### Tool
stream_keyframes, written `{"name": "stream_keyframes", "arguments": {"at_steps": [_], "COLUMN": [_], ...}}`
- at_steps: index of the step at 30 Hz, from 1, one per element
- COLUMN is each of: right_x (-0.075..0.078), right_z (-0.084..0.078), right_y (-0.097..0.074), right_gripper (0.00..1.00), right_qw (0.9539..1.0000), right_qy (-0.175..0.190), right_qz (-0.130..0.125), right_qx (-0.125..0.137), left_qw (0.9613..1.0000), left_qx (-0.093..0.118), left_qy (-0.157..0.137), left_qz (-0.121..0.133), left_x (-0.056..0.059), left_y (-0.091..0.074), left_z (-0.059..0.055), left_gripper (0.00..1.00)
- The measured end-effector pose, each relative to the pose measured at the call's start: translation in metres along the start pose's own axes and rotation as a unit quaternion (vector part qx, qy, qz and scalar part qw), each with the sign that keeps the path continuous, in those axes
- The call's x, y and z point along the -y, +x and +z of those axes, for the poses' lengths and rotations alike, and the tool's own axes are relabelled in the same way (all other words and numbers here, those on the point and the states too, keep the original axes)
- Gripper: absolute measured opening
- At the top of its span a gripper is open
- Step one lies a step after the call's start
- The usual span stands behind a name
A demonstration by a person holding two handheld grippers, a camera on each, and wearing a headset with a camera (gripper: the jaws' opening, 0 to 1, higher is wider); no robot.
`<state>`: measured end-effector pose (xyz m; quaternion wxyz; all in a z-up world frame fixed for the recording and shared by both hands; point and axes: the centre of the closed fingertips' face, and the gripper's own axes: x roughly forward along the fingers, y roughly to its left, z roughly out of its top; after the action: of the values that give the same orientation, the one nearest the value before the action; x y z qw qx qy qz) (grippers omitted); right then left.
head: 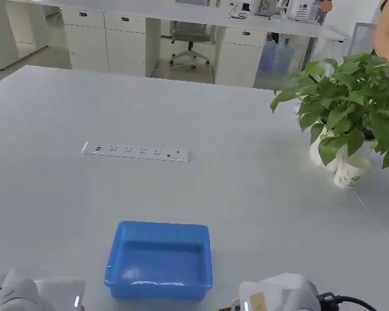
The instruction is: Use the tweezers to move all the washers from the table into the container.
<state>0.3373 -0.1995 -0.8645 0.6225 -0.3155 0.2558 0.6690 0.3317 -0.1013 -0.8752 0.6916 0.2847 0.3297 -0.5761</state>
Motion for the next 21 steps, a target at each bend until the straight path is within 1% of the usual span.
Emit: {"name": "stream_keyframes", "arguments": {"at_steps": [1, 7, 21], "right_x": [-0.001, -0.001, 0.001], "right_z": [0.0, 0.0, 0.006], "right_y": [0.002, 0.012, 0.032], "right_gripper": [0.3, 0.28, 0.22], "right_qw": [1.0, 0.9999, 0.9995], "right_qy": [0.0, -0.001, -0.001], "right_qz": [0.004, 0.012, 0.029], "right_qx": [-0.002, -0.008, -0.009], "left_qw": [1.0, 0.9999, 0.9994], "left_qx": [-0.002, -0.009, -0.01], "left_qy": [0.0, 0.003, 0.011], "left_qz": [-0.002, -0.012, -0.031], "left_x": [0.0, 0.001, 0.001], "left_y": [0.001, 0.004, 0.009], "left_z": [-0.001, -0.004, -0.005], "left_gripper": [0.18, 0.14, 0.11]}}
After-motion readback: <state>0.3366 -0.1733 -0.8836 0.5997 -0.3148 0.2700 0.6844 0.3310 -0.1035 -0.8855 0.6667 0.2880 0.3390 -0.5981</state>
